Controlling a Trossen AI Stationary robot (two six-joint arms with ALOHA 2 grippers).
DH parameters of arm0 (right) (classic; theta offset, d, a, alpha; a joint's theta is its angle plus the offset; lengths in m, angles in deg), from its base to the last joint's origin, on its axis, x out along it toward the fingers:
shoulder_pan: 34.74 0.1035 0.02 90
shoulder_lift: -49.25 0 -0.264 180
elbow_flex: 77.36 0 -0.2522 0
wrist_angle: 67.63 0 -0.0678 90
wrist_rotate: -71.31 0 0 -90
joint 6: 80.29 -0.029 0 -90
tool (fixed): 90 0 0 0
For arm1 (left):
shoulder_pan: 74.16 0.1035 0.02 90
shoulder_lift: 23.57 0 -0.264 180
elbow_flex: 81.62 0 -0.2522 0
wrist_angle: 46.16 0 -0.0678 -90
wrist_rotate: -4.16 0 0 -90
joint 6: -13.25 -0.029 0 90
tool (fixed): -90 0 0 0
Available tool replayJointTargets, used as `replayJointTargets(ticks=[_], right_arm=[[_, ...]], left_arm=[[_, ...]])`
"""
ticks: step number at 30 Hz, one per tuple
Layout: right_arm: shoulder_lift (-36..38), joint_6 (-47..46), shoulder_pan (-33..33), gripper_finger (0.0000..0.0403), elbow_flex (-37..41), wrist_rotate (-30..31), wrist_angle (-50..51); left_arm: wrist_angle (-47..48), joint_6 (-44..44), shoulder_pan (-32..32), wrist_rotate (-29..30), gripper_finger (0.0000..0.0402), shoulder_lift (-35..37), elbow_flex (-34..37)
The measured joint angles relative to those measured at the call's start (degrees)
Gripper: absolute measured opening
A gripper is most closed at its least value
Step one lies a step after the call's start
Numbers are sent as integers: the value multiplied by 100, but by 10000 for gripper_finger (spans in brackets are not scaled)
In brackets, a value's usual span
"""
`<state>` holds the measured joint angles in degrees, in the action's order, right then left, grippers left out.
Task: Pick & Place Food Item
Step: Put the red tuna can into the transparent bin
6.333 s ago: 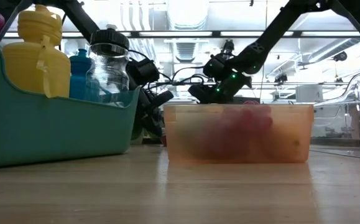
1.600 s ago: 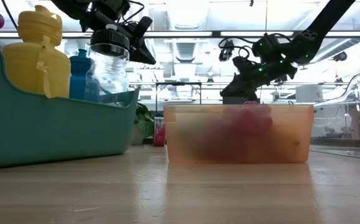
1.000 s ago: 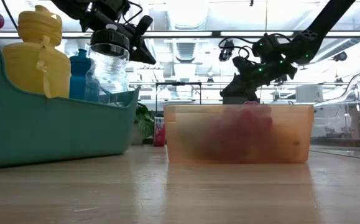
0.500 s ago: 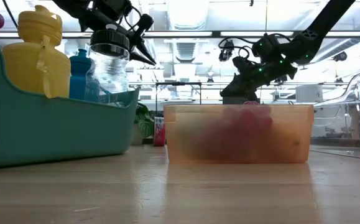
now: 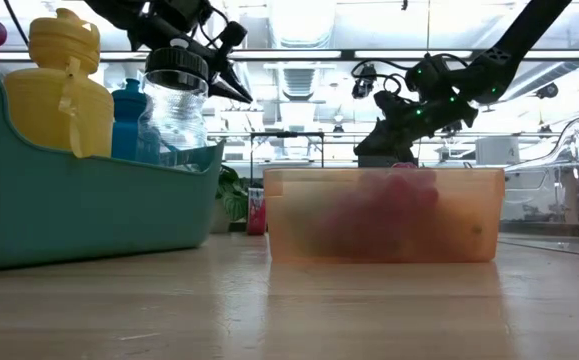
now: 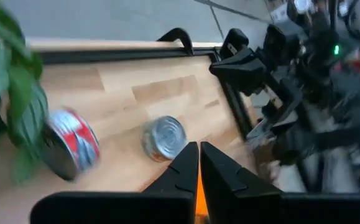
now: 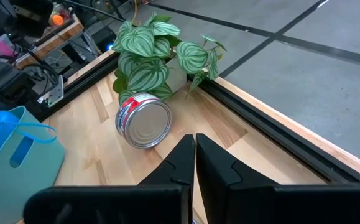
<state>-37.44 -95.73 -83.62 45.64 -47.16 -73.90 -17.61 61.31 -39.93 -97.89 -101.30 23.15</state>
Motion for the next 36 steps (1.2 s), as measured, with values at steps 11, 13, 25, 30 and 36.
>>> replayJointTargets(ticks=[11,13,25,30,36], right_arm=[[0,0,0,12,0,0,0],[0,0,0,12,0,0,0],[0,0,0,12,-2,0,0],[0,0,0,12,-2,0,0],[0,0,-1,12,-2,0,0]], left_arm=[[-101,-4181,-56,-80,22,842,0],[-129,-4477,-67,-64,22,961,0],[-166,-4315,-67,-59,22,1049,0],[-161,-4317,-67,-57,22,1049,0],[-105,-4319,-67,-58,22,1049,0]])
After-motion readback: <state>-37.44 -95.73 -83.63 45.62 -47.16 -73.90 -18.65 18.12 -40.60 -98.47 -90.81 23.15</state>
